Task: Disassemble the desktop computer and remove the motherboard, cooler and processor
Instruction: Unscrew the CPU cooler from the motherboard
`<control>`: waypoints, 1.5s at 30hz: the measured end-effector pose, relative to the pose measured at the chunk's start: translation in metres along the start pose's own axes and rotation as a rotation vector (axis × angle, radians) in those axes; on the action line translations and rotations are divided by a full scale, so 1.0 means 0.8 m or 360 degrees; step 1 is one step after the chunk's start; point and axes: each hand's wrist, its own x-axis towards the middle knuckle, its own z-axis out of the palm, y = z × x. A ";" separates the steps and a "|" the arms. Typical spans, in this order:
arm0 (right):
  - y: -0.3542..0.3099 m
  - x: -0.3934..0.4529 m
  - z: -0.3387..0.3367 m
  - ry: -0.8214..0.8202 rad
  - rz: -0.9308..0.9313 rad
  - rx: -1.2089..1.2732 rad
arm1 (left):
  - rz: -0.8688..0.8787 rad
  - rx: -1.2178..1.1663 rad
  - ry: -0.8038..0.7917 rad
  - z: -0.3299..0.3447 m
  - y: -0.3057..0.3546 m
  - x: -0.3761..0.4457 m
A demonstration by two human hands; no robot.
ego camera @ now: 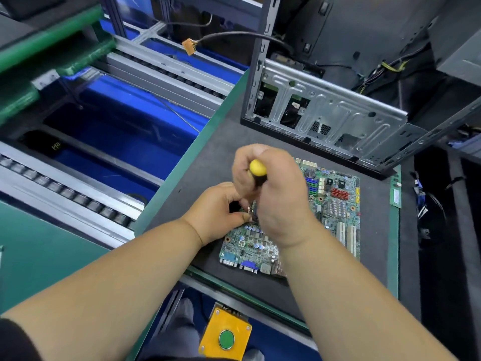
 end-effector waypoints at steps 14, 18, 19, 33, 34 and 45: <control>-0.003 -0.008 0.002 0.0736 0.0057 -0.0147 | 0.0043 -0.0070 0.0012 0.001 -0.001 0.001; -0.004 0.000 -0.006 0.0657 0.0032 0.0074 | 0.0094 -0.0056 0.0005 0.001 -0.002 0.002; -0.005 0.006 -0.016 0.0528 0.0054 0.0174 | 0.0133 -0.0044 0.0020 0.001 -0.002 0.001; -0.004 -0.011 -0.029 0.0185 0.0020 -0.0054 | 0.0118 0.0010 0.0007 -0.001 0.000 0.001; -0.003 -0.013 -0.026 0.0281 0.0004 -0.0098 | 0.0116 -0.0001 0.0003 -0.001 0.000 0.000; -0.016 0.011 -0.010 -0.0229 0.0049 0.0046 | 0.0094 0.0053 0.0005 0.001 0.002 -0.003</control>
